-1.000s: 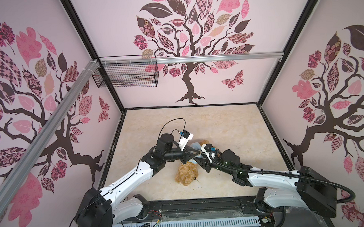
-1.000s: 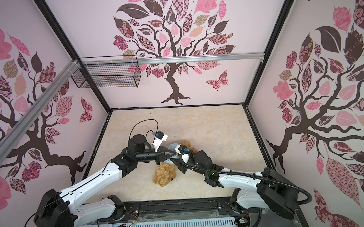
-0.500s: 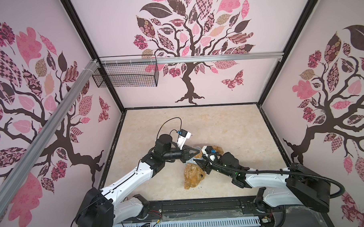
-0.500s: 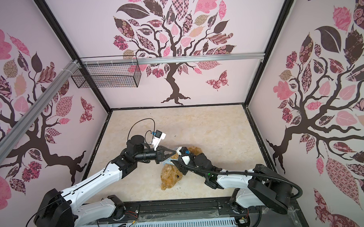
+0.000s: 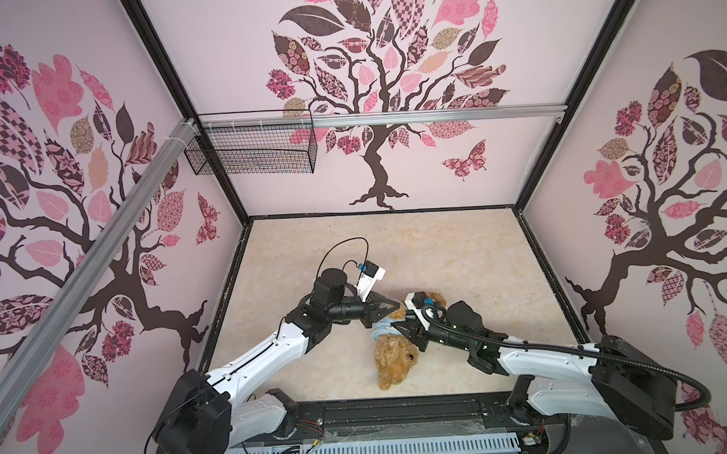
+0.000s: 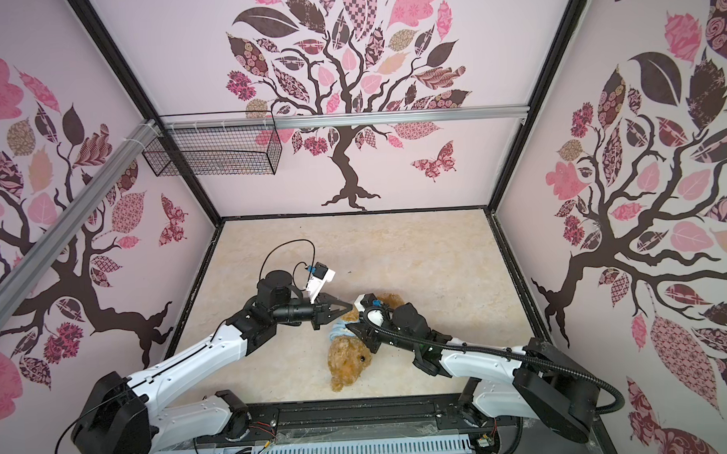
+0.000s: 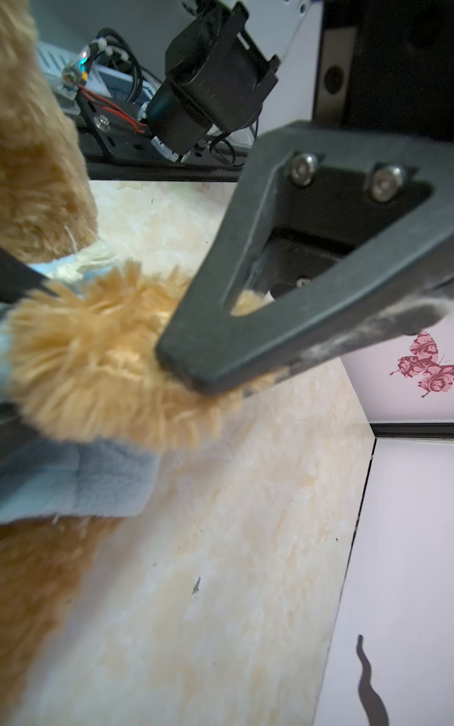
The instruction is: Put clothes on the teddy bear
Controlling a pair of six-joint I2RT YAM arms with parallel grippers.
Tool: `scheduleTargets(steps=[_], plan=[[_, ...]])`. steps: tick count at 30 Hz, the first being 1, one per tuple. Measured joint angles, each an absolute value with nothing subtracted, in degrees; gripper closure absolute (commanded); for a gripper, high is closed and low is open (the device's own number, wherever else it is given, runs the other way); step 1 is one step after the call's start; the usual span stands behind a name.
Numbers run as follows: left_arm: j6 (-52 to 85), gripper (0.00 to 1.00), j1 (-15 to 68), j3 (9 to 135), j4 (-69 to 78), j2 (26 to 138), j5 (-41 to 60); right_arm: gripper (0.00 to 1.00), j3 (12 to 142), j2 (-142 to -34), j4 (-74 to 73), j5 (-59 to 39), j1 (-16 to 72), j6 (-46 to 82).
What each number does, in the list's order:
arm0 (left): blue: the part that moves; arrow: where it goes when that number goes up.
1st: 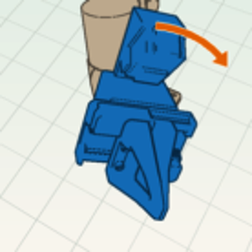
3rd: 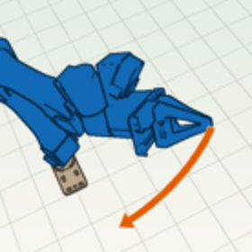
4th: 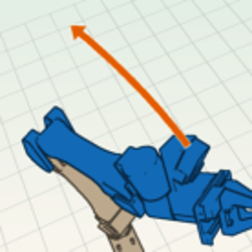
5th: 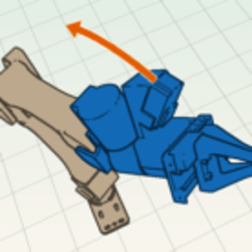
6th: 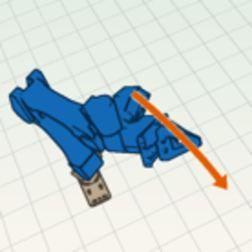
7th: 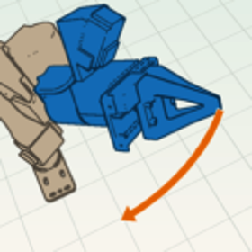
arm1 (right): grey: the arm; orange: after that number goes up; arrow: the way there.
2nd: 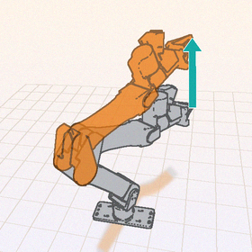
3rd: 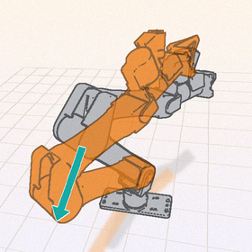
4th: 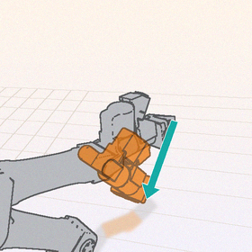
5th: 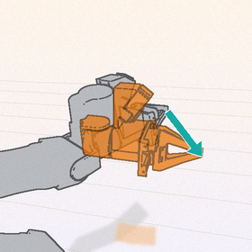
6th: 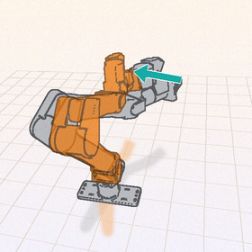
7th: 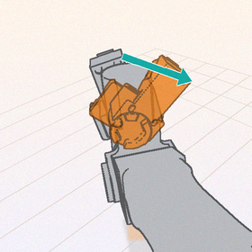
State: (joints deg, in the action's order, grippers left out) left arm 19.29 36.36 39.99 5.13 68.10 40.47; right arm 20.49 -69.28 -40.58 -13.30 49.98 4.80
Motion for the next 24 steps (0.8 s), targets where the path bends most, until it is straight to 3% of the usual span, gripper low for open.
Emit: scheduleTargets(steps=[7, 13, 18, 24], plan=[[14.92, 0.70, 36.77, 40.07, 1.56, 67.42, 39.46, 0.81, 19.40, -69.69, -41.82, -15.20, 49.93, 6.07], [12.93, 0.57, 38.37, 40.27, -0.51, 67.35, 38.00, 0.82, 19.05, -70.50, -42.52, -15.70, 49.78, 6.76], [11.62, 0.55, 39.55, 41.85, -2.26, 68.62, 36.45, 0.82, 19.05, -70.59, -42.59, -16.16, 49.78, 7.70], [10.35, 0.65, 39.66, 42.15, -2.96, 70.85, 35.40, 0.82, 19.05, -70.59, -42.54, -16.34, 49.78, 7.73]])
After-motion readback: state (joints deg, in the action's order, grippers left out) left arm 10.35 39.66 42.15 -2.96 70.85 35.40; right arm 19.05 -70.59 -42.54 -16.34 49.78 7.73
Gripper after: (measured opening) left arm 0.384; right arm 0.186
